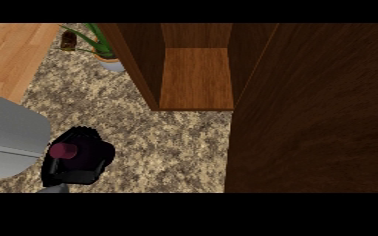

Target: Pick up the wine, place it into the cabinet and close the cabinet

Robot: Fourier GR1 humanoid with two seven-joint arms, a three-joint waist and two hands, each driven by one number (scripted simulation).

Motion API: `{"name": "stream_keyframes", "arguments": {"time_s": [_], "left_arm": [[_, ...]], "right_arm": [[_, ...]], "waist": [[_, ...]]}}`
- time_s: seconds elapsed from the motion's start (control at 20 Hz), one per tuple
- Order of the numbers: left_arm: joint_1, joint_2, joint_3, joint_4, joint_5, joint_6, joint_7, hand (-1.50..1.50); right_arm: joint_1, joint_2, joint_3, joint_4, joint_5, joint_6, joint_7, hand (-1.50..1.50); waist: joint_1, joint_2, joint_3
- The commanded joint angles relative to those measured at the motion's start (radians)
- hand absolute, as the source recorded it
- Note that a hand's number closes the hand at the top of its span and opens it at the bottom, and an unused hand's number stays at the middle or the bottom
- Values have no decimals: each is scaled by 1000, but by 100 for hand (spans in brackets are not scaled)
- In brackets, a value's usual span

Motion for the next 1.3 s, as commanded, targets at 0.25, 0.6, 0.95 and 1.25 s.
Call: {"name": "stream_keyframes", "arguments": {"time_s": [0.25,0.6,0.95,1.25], "left_arm": [[71,-74,-32,-330,94,20,124,150],[157,-135,-144,-701,128,81,410,150],[124,-143,-356,-872,64,305,583,150],[41,-144,-473,-897,58,398,676,150]], "right_arm": [[38,-18,-70,-110,-140,31,27,-150],[52,21,-11,-130,-62,10,40,-150],[37,17,-60,-89,-112,27,21,-150],[68,9,-52,-137,-126,33,64,-150]], "waist": [[-2,2,0],[-1,1,0],[-7,3,0],[-11,4,-1]]}}
